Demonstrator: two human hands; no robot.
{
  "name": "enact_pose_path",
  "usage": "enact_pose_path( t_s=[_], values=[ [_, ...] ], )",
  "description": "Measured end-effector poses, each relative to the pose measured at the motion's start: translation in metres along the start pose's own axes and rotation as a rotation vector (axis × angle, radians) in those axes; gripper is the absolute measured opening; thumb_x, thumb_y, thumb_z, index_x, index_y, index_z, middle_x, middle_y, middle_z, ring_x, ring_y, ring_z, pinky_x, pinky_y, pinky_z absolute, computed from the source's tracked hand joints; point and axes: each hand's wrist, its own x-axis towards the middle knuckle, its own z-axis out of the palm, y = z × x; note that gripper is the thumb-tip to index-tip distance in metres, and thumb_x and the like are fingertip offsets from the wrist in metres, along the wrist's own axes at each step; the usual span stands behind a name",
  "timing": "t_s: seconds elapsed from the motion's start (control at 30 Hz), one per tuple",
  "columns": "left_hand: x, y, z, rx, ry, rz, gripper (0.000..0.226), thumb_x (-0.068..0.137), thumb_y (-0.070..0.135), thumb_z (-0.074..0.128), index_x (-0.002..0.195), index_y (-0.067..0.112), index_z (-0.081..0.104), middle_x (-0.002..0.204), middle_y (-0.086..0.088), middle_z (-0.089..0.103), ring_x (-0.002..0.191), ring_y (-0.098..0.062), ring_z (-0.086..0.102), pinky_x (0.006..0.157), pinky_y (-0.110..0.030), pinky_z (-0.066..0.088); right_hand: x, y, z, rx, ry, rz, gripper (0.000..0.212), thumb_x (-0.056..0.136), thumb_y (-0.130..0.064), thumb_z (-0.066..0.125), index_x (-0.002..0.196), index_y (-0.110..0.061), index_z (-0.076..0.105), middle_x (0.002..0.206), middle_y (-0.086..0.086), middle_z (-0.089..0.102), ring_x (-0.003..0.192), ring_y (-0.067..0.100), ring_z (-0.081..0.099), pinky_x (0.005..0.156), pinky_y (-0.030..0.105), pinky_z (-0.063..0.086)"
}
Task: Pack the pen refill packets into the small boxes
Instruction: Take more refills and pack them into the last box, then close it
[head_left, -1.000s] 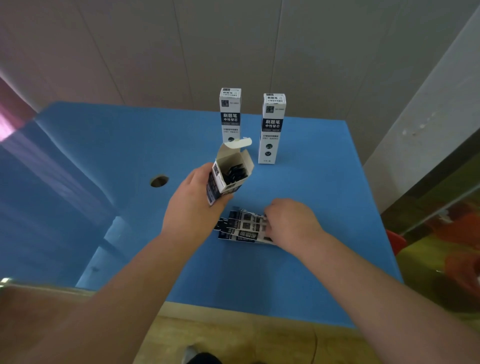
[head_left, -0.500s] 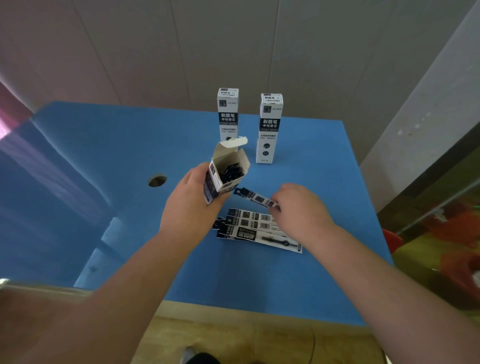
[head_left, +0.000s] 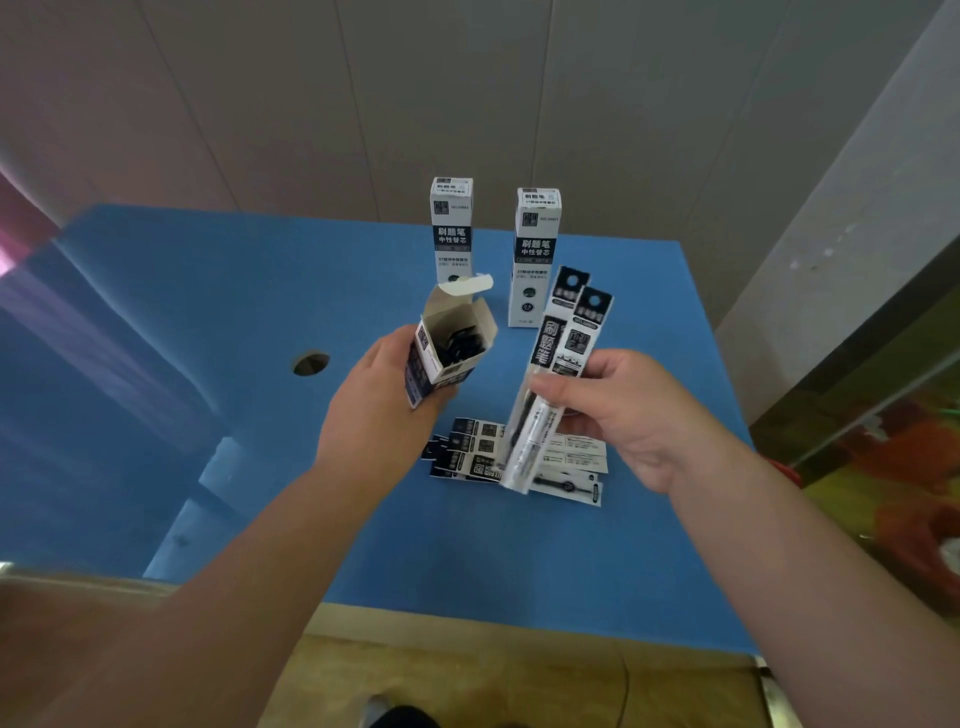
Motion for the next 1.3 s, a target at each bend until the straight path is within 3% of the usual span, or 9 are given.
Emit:
enact_pose_path(
  t_s=[0.1,0.2,0.33,0.5,0.67,0.83,1.03,1.17,1.3],
  values=[
    [0.000,-0.001,0.000,0.015,-0.005,-0.012,0.050,0.089,0.033,0.074,0.131,0.041,0.048,0.117,0.025,0.051,0.112,-0.010,0.058,0.085,-0.029,0.042,-0.007,-0.008,0.003,0.126,-0.038,-0.023,0.025,0.081,-0.010,0.077,0.103,0.002,0.071,0.095,0.013,0.078,0.087,0.025,0.076,0.078,0.032,0.061],
    [-0.001,0.000,0.000,0.042,-0.010,0.007,0.051,0.089,0.035,0.072,0.134,0.041,0.048,0.125,0.020,0.055,0.112,-0.009,0.056,0.084,-0.027,0.041,-0.012,-0.019,0.006,0.232,-0.021,-0.096,0.027,0.075,-0.017,0.077,0.097,-0.002,0.072,0.094,0.012,0.078,0.087,0.022,0.076,0.073,0.026,0.060],
    [-0.001,0.002,0.000,0.061,-0.015,0.014,0.048,0.089,0.034,0.071,0.131,0.041,0.049,0.126,0.018,0.058,0.111,-0.009,0.057,0.081,-0.029,0.044,-0.013,-0.032,0.011,0.306,0.081,-0.218,0.003,0.088,-0.012,0.072,0.087,-0.008,0.073,0.089,0.009,0.078,0.085,0.018,0.075,0.071,0.024,0.060],
    [-0.001,0.002,0.001,0.059,-0.009,0.003,0.049,0.089,0.040,0.073,0.132,0.041,0.050,0.125,0.018,0.058,0.111,-0.009,0.058,0.082,-0.028,0.044,-0.008,-0.035,0.020,0.352,0.257,-0.367,0.007,0.092,-0.011,0.071,0.085,-0.010,0.072,0.087,0.005,0.078,0.086,0.017,0.076,0.074,0.027,0.059],
    [-0.002,0.003,0.002,0.071,-0.006,0.026,0.052,0.089,0.034,0.074,0.134,0.039,0.048,0.128,0.017,0.058,0.113,-0.009,0.057,0.084,-0.027,0.044,-0.005,-0.029,0.034,0.219,0.343,-0.482,0.012,0.092,-0.012,0.072,0.081,-0.015,0.074,0.084,0.003,0.078,0.084,0.018,0.076,0.078,0.035,0.062],
    [-0.001,0.004,0.002,0.074,0.001,0.025,0.049,0.089,0.033,0.073,0.132,0.038,0.051,0.124,0.018,0.058,0.109,-0.009,0.056,0.081,-0.026,0.042,-0.001,-0.021,0.037,-0.042,0.362,-0.522,0.017,0.089,-0.028,0.075,0.082,-0.013,0.075,0.080,0.007,0.077,0.079,0.032,0.074,0.071,0.058,0.060],
    [-0.001,0.005,0.006,0.094,-0.006,0.047,0.042,0.089,0.034,0.072,0.126,0.038,0.052,0.116,0.020,0.058,0.102,-0.007,0.055,0.077,-0.027,0.042,0.002,-0.018,0.043,-0.331,0.290,-0.484,0.014,0.089,-0.031,0.075,0.092,-0.017,0.076,0.082,-0.006,0.076,0.072,0.006,0.071,0.069,0.034,0.060],
    [0.001,0.005,0.008,0.108,0.006,0.050,0.043,0.089,0.035,0.072,0.127,0.037,0.052,0.116,0.020,0.058,0.103,-0.007,0.056,0.078,-0.026,0.043,0.009,-0.018,0.048,-0.527,0.221,-0.501,0.022,0.087,-0.044,0.073,0.103,-0.029,0.073,0.090,-0.015,0.070,0.079,-0.003,0.063,0.063,0.018,0.049],
    [0.004,0.004,0.006,0.080,-0.006,0.022,0.041,0.088,0.036,0.071,0.124,0.041,0.052,0.113,0.020,0.059,0.104,-0.008,0.057,0.080,-0.031,0.048,0.002,-0.019,0.044,-0.449,0.308,-0.664,0.016,0.090,-0.044,0.070,0.095,-0.029,0.070,0.065,-0.024,0.048,0.060,0.002,0.044,0.055,0.013,0.031]
  ],
)
